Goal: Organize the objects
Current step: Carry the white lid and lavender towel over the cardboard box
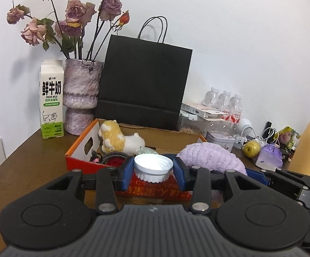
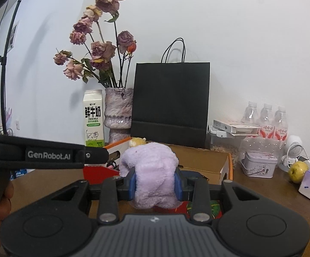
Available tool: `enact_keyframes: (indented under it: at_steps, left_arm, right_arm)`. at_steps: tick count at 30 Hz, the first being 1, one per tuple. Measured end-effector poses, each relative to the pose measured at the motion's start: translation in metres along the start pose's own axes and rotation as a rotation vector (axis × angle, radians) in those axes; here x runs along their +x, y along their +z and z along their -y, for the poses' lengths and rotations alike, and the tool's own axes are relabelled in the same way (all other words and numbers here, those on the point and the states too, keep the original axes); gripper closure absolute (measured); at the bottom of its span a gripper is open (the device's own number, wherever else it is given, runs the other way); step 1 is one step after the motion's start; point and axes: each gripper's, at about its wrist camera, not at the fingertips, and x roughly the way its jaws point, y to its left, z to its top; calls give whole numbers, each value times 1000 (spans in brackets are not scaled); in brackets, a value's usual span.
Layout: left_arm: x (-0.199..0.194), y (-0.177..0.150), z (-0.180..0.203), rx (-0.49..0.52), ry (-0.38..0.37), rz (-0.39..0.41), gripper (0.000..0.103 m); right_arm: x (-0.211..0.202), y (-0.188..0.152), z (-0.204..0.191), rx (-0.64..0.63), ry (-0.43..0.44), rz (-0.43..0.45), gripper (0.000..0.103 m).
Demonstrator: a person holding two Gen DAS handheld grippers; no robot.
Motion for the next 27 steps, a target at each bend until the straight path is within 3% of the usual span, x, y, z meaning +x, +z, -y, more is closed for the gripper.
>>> enact_keyframes:
  at_steps: [27]
  left_arm:
    - [96, 38, -23, -22, 24, 28, 62]
  right_arm:
    - [91, 28, 40, 37, -43, 31, 70]
